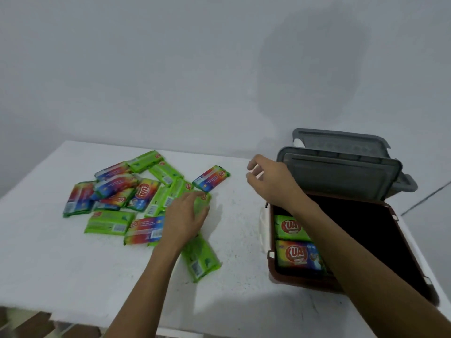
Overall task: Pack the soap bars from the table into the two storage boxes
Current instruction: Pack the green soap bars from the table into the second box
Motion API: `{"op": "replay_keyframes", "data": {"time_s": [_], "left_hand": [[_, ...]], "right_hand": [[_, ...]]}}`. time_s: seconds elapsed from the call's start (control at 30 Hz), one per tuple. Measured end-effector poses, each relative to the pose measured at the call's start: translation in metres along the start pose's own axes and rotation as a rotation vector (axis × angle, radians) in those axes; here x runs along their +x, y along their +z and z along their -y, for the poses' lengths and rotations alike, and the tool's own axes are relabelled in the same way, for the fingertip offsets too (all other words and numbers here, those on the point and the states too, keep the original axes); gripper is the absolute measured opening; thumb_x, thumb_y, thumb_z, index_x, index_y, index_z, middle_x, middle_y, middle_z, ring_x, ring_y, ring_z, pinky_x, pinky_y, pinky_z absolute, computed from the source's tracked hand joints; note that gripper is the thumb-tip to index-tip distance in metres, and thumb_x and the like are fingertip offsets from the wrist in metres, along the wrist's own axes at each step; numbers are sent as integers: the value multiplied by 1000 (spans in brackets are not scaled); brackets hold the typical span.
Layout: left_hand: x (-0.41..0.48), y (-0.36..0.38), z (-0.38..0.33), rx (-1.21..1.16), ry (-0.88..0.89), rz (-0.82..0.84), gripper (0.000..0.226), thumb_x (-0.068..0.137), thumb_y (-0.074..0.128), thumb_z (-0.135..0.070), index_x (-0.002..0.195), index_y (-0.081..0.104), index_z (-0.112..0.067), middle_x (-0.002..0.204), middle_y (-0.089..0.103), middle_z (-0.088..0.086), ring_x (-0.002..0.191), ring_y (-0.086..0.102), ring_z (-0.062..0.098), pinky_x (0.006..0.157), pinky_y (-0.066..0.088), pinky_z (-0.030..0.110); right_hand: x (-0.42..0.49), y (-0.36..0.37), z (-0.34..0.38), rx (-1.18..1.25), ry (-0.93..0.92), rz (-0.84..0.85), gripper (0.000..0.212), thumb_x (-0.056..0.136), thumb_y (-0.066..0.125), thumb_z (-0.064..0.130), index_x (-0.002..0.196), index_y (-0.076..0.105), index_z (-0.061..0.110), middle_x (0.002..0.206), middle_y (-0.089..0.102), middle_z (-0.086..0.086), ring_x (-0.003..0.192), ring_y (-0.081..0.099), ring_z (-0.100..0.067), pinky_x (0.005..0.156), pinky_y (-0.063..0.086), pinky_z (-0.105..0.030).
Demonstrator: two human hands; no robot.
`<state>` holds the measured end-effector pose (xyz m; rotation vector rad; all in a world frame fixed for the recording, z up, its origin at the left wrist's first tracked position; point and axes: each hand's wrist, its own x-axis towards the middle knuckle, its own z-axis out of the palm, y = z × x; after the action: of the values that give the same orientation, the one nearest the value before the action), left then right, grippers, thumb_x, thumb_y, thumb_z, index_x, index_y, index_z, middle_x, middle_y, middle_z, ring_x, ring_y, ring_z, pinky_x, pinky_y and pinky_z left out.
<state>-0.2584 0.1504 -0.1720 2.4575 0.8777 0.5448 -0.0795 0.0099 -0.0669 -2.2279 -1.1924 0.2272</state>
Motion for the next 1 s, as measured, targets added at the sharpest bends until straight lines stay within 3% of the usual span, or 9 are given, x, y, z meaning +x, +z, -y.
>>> {"op": "replay_keyframes", "data": {"time_s": [0.23,0.4,0.6,0.8,1.0], "left_hand": [[23,-20,48,227,-213,40,51,89,58,-45,135,50,-23,140,49,6,127,44,30,102,39,50],[44,-17,65,250,-187,125,55,91,55,-46,140,44,-25,142,47,8,129,44,30,104,39,49],[60,-10,73,217,-196,203,56,93,54,-43,143,38,-24,139,49,10,124,49,29,98,46,46],[69,-9,76,96,-232,165,52,91,61,-28,140,44,-21,128,56,14,117,51,31,92,47,43],[73,-11,77,-39,-318,183,64,88,64,-24,145,34,-30,127,51,17,112,54,35,89,47,41]], "right_hand": [[67,77,11,-212,-102,268,42,91,55,19,132,48,22,122,57,-9,103,55,-24,82,44,-32],[105,116,5,-429,-105,426,62,88,58,9,144,36,25,141,45,-5,121,46,-29,98,43,-41],[134,136,-1,-724,-208,564,69,92,57,12,151,25,30,156,30,-1,126,38,-30,100,42,-40],[148,145,-2,-802,-263,632,78,86,68,27,150,25,39,142,40,0,118,42,-27,88,41,-35],[144,136,-5,-695,-270,526,69,74,76,27,132,38,23,118,49,-6,96,54,-26,70,46,-35]]}}
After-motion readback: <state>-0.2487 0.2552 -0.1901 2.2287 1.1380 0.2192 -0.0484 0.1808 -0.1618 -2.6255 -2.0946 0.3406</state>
